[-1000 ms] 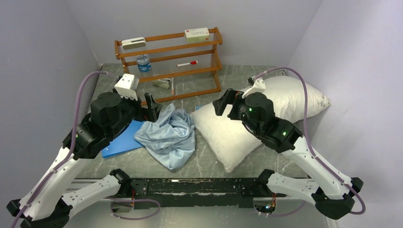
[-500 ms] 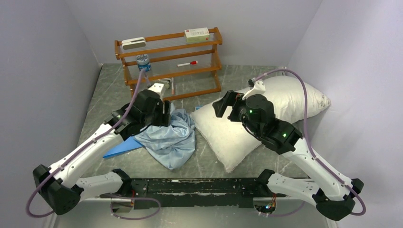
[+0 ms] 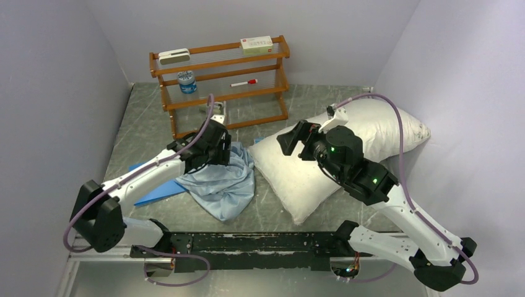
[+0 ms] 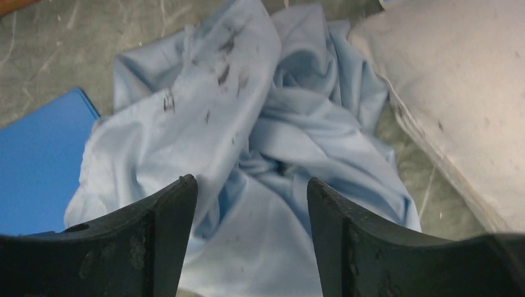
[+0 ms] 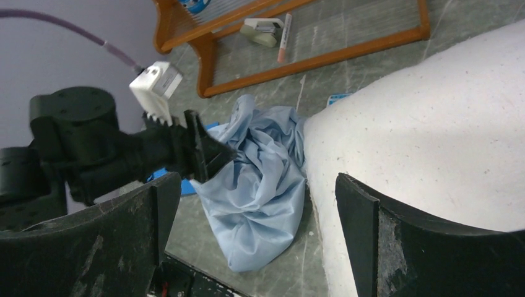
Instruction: Put the pillow into the pillowcase
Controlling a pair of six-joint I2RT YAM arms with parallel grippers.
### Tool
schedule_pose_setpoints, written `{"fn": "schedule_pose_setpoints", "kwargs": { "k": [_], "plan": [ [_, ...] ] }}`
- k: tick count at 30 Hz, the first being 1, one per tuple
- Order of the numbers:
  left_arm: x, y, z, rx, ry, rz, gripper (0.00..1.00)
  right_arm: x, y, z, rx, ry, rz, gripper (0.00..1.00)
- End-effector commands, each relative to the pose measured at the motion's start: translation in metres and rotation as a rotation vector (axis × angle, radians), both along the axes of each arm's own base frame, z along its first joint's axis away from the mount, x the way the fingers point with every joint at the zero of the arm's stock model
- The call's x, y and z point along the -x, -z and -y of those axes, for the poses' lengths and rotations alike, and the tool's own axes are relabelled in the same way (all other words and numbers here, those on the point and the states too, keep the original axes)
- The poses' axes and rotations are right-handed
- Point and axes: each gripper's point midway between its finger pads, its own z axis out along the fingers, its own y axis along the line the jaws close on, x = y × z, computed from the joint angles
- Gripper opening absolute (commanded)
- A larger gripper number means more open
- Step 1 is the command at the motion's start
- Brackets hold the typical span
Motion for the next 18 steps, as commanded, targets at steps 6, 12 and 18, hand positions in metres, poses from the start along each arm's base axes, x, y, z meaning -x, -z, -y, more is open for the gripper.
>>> {"fn": "schedule_pose_setpoints", "kwargs": {
  "k": [6,12,18],
  "plan": [
    [-0.046,-0.006,0.004,-0.010,-0.031,0.068,0.32,0.010,-0.002,-0.008,-0.027,-0.076,0.028,0.99],
    [-0.045,-0.059,-0.003,0.003,-0.022,0.159,0.05,0.016,0.010,-0.027,-0.065,-0.168,0.024,0.97],
    [-0.037,-0.156,-0.019,0.073,-0.040,0.348,0.05,0.008,0.023,-0.045,-0.035,-0.200,-0.018,0.96]
  ]
}}
